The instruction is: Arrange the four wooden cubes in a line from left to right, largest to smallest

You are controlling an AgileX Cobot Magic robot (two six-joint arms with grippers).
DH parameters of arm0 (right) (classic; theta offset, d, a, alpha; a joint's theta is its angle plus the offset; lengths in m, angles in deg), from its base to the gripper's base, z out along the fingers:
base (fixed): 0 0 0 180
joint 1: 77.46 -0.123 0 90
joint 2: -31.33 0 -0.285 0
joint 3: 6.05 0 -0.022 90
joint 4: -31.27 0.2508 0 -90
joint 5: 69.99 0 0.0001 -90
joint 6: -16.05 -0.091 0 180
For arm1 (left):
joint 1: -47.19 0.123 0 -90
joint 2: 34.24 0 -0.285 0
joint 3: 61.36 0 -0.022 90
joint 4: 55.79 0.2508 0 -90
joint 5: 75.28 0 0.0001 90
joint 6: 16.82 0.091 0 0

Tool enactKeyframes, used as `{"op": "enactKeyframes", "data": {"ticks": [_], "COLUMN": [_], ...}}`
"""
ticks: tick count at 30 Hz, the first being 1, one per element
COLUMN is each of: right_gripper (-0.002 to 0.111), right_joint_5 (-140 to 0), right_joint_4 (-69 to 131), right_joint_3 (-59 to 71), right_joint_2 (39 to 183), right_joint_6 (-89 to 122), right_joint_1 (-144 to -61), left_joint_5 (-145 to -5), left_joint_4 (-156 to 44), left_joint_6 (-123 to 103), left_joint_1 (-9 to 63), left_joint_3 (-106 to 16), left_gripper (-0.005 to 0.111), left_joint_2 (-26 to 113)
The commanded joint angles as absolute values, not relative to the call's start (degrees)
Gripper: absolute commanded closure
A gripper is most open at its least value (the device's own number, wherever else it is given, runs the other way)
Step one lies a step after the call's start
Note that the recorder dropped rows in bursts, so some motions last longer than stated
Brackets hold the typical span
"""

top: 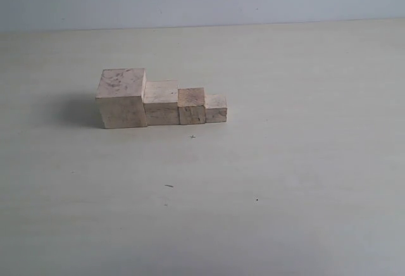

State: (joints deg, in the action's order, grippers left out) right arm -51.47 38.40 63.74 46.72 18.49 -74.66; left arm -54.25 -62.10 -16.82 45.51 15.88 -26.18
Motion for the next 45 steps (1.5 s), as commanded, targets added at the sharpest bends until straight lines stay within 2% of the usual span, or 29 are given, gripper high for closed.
{"op": "enactKeyframes", "data": {"ticks": [1,45], "right_gripper": [0.108,0.108], "right_joint_5": [-52.3,-50.5], "right_joint_4": [37.2,35.1], "right_joint_3": [67.1,71.2], "right_joint_2": [43.4,39.1], "right_joint_6": [19.0,17.5], "right_joint_1": [-77.2,-78.8], "left_joint_5": [-54.6,-54.6], "left_joint_4": [-62.0,-62.0], "left_joint_6": [-16.8,-16.8], "left_joint_1": [45.1,45.1], "left_joint_3": [15.9,15.9], "left_gripper": [0.107,0.107], "left_joint_2": [-26.5,-26.5]}}
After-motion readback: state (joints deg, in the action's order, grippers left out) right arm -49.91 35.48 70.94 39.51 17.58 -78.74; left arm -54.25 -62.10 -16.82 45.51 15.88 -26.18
